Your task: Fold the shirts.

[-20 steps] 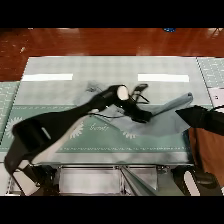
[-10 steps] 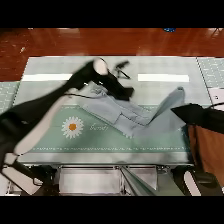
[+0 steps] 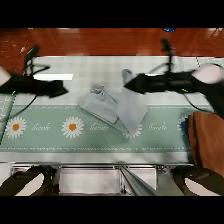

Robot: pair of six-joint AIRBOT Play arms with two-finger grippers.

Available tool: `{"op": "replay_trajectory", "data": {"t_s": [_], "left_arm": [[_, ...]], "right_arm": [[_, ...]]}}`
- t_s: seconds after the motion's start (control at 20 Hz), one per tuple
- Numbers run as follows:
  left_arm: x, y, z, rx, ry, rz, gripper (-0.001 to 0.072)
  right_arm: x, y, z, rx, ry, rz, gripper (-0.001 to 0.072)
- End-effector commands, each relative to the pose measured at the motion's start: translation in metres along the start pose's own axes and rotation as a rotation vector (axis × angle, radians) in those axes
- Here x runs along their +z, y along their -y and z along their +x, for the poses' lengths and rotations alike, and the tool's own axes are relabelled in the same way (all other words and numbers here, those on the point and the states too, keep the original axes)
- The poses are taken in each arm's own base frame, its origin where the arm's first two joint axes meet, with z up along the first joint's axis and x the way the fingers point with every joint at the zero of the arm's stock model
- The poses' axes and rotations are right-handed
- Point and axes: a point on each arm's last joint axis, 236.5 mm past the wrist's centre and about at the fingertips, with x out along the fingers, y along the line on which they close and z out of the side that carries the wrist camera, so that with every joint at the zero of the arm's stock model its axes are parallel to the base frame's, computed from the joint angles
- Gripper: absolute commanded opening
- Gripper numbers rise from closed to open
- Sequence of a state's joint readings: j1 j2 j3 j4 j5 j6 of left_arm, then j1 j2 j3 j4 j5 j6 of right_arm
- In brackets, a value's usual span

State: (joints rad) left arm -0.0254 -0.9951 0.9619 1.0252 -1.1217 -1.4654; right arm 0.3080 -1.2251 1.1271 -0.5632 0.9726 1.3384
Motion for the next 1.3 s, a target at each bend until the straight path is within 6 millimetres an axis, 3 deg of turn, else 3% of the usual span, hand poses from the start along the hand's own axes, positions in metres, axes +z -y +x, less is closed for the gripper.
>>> {"op": "replay_trajectory", "data": {"t_s": [0.0, 0.2, 0.25, 0.35, 0.45, 0.5, 0.6, 0.75, 0.85, 0.95, 1.05, 1.15, 1.25], "left_arm": [[-0.049, -0.026, -0.019, 0.038, 0.090, -0.047, 0.0020], [-0.081, -0.032, -0.006, 0.024, 0.071, -0.106, 0.0020], [-0.085, -0.036, -0.001, 0.029, 0.062, -0.116, 0.0020], [-0.089, -0.041, 0.005, 0.032, 0.058, -0.133, 0.0020], [-0.088, -0.040, 0.006, 0.024, 0.057, -0.143, 0.0021], [-0.086, -0.040, 0.006, 0.024, 0.065, -0.143, 0.0020], [-0.085, -0.040, 0.006, 0.023, 0.069, -0.144, 0.0021], [-0.085, -0.036, 0.006, 0.008, 0.071, -0.152, 0.0020], [-0.084, -0.033, 0.006, -0.007, 0.074, -0.162, 0.0021], [-0.083, -0.032, 0.006, -0.012, 0.075, -0.164, 0.0021], [-0.083, -0.032, 0.006, -0.011, 0.075, -0.163, 0.0021], [-0.083, -0.032, 0.006, -0.012, 0.075, -0.164, 0.0020], [-0.083, -0.032, 0.006, -0.012, 0.075, -0.164, 0.0021]], "right_arm": [[0.007, 0.014, 0.097, 0.008, -0.109, 0.026, 0.0025], [-0.012, 0.035, 0.166, 0.015, -0.211, 0.103, 0.0026], [-0.018, 0.037, 0.178, 0.016, -0.230, 0.113, 0.0068], [-0.027, 0.037, 0.191, 0.025, -0.259, 0.125, 0.0416], [-0.022, 0.034, 0.184, 0.037, -0.259, 0.112, 0.0411], [-0.008, 0.032, 0.169, 0.043, -0.238, 0.128, 0.0411], [0.030, 0.025, 0.119, 0.064, -0.177, 0.132, 0.0410], [0.075, 0.011, 0.004, 0.034, -0.067, 0.058, 0.0410], [0.074, 0.025, -0.069, -0.162, -0.021, -0.024, 0.0410], [0.052, 0.066, -0.142, -0.486, 0.032, -0.050, 0.0410], [0.015, 0.108, -0.192, -0.730, 0.107, 0.012, 0.0410], [-0.036, 0.143, -0.198, -0.802, 0.170, 0.124, 0.0410], [-0.088, 0.173, -0.170, -0.742, 0.225, 0.291, 0.0410]]}}
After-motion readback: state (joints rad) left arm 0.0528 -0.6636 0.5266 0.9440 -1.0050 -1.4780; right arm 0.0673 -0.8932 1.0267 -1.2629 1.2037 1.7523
